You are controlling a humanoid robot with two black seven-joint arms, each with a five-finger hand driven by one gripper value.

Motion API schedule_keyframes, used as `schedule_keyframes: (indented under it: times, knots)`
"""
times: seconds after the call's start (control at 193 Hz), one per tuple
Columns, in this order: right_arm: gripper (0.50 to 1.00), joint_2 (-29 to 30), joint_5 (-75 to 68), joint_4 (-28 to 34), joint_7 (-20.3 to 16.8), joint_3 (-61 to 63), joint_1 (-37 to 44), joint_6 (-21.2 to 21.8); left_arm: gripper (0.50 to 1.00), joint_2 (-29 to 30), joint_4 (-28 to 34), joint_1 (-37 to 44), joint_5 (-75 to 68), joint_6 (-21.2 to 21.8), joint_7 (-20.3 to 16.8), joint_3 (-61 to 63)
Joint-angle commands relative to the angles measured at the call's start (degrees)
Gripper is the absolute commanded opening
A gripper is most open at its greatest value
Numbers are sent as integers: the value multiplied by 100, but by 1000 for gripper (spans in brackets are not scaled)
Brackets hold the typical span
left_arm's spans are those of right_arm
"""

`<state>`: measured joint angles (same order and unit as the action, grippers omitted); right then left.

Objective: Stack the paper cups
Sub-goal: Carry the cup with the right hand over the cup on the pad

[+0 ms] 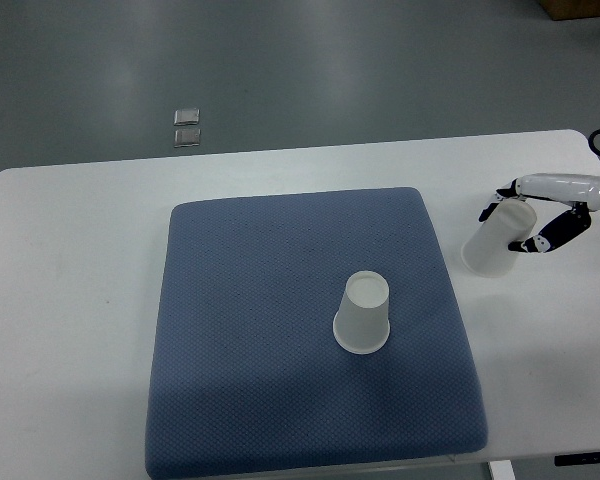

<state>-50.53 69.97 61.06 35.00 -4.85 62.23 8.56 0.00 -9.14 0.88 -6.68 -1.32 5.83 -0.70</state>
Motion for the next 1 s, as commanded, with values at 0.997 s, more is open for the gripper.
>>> schedule_keyframes:
  times: [0.997]
  knots:
    - [639, 289, 368, 2121, -212, 1329, 1010, 1764, 1000, 0, 0, 0, 0, 0, 6, 0]
